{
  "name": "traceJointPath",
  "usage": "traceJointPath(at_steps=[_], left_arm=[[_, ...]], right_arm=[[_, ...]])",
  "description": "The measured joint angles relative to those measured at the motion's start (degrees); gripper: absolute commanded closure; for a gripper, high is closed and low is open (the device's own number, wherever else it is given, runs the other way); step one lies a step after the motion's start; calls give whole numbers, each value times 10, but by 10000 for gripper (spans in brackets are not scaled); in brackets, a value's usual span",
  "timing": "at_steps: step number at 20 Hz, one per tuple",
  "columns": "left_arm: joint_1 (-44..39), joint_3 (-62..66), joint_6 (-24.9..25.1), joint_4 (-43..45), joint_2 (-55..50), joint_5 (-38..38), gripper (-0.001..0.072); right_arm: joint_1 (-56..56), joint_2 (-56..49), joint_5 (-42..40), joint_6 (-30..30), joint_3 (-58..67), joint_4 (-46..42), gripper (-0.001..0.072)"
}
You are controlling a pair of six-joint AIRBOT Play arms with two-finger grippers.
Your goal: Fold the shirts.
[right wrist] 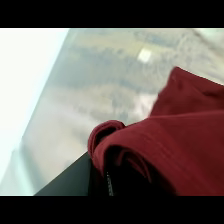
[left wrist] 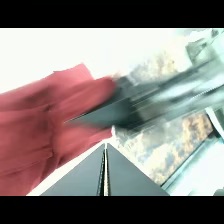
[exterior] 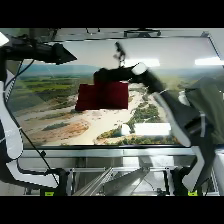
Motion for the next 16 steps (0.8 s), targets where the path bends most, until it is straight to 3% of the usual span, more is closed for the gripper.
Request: traceJointPath(at_steps=[1,2,3,5,8,10,12,14,16], left_arm=[[11,0,1,-1,6,-7,678],[21,-1,1,-1,11,-14,679],[28,-4,1,-1,15,-22,679],[36,-22,1,-3,26,-33,679],[41,-60,6,-3,40,-35,678],[42,-82,8,-5,44,-37,679],[43,-98,10,-7,47,-37,679],[43,-107,10,-7,48,-37,679],[43,-112,10,-9,49,-37,679]], right_arm=[[39,-28,-77,-1,0,19,172],[75,-52,-151,-2,0,40,56],[107,-74,-210,-4,0,58,80],[139,-91,-258,-15,0,58,285],[139,-73,-227,-31,0,22,293],[110,-40,-169,-37,1,-9,454],[71,-6,-88,-41,1,-35,453],[22,28,8,-36,1,-58,277],[-38,54,99,-8,1,-85,207]])
